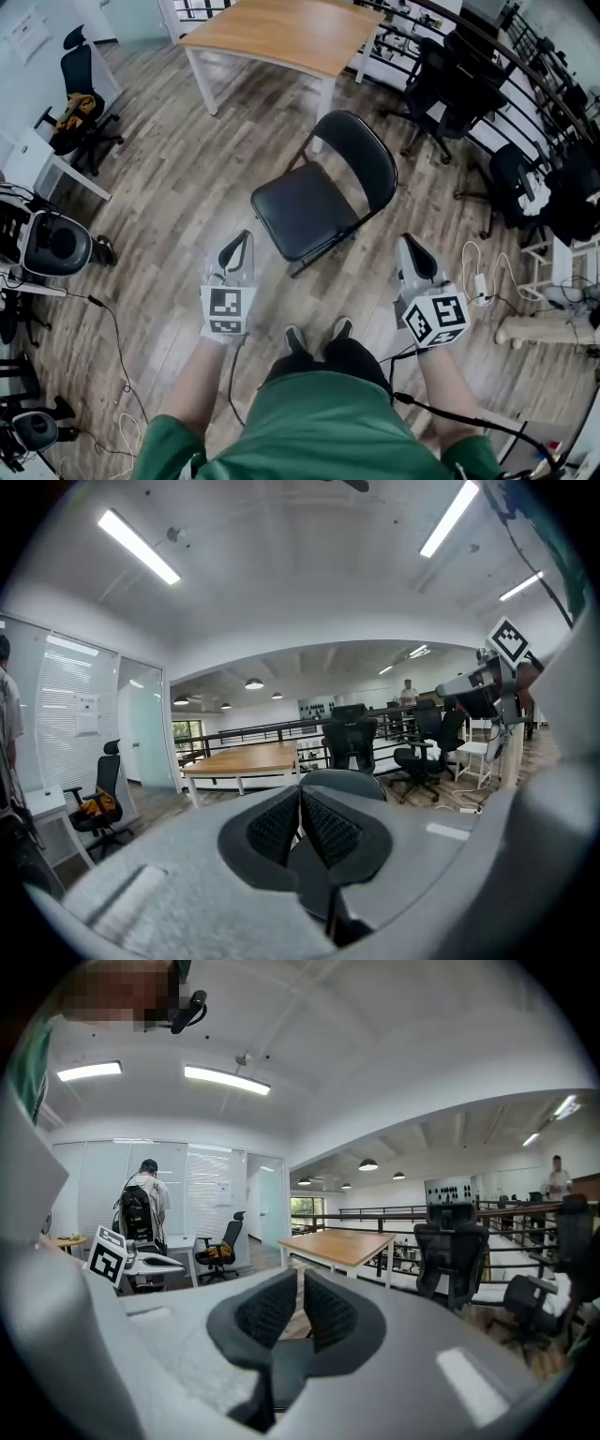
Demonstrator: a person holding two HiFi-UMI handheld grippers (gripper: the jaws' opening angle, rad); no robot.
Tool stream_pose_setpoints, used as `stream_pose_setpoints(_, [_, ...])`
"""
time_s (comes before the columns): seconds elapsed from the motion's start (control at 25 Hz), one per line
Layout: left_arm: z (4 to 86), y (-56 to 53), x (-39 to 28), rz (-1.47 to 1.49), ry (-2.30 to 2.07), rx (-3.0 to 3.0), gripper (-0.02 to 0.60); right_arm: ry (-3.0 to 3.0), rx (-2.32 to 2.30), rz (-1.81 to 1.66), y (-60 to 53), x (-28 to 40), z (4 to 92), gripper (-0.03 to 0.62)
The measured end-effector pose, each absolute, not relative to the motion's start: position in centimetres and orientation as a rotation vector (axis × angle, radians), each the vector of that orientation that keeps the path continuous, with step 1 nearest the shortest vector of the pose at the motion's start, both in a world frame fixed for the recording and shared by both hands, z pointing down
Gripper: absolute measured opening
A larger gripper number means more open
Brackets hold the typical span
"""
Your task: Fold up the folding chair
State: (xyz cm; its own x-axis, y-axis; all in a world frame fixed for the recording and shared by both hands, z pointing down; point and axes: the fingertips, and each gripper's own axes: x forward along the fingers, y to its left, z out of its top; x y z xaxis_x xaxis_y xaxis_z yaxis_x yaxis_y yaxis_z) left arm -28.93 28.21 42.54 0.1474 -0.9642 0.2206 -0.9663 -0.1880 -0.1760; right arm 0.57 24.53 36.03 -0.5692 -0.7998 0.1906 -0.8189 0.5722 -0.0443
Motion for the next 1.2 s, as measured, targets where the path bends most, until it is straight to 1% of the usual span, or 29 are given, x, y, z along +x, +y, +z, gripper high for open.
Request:
stream_pose_setpoints(0.44, [46.5,22.3,-28.1,0.564,-1.976,2.329,0.015,-2.668,1.323,0.313,16.9,0.5,40.2,0.026])
stream_pose_setpoints(0.72, [49.8,15.7,-27.1,0.584,-1.970,2.207,0.015,-2.674,1.269,0.382,8.4,2.5,42.0,0.026])
stream_pose_setpoints(1.0, [56.7,10.4,-26.8,0.601,-1.926,2.006,0.017,-2.656,1.242,0.438,-0.7,4.4,45.3,0.026])
stream_pose_setpoints(1.2, [62.9,9.2,-26.4,0.556,-1.872,1.833,0.017,-2.627,1.188,0.433,-6.1,5.1,48.9,0.026])
